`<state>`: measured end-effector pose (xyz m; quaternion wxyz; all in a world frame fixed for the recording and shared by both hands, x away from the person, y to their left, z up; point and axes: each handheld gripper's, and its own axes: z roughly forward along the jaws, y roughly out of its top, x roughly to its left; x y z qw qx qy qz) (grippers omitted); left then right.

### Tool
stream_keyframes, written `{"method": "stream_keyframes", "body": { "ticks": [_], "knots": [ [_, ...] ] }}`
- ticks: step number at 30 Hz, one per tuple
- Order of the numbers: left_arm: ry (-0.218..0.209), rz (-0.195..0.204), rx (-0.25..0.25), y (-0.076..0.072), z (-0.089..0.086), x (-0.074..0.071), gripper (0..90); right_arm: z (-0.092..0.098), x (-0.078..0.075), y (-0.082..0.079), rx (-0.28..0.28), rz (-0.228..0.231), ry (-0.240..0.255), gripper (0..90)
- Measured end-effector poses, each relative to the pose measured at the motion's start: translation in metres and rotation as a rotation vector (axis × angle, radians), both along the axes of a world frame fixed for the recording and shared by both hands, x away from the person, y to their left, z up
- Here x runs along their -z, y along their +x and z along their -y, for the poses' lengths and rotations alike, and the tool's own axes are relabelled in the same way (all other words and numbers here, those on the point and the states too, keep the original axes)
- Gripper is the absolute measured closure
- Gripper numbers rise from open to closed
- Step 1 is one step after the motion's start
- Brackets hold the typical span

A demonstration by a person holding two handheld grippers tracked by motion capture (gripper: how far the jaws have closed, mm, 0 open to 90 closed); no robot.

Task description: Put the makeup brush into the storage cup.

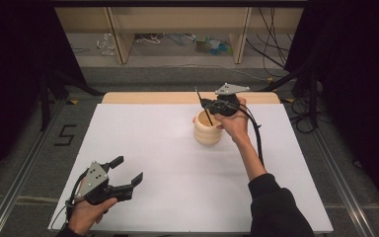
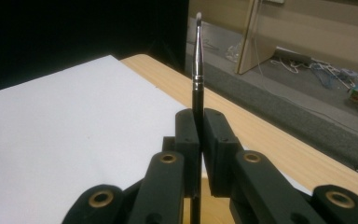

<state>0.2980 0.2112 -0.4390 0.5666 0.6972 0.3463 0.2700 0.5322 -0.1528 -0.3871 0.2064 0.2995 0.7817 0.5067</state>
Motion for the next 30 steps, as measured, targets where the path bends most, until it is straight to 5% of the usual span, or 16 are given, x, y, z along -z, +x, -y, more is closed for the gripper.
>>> {"method": "stream_keyframes", "body": {
  "ticks": [8, 15, 24, 30],
  "knots": [
    [0.000, -0.006, -0.002, 0.000, 0.000, 0.000, 15.8, 0.004, 0.009, 0.000, 0.004, 0.010, -0.013, 85.6],
    [-0.001, -0.007, -0.003, 0.000, 0.000, 0.000, 15.8, 0.007, 0.014, -0.001, -0.007, -0.030, -0.021, 84.9],
    [0.001, 0.001, -0.001, 0.000, 0.000, 0.000, 15.8, 0.013, 0.009, -0.005, 0.104, -0.050, 0.025, 46.9],
    [0.006, -0.004, 0.000, 0.000, 0.000, 0.000, 15.8, 0.020, 0.003, -0.019, 0.097, -0.040, 0.048, 41.9]
  ]
}}
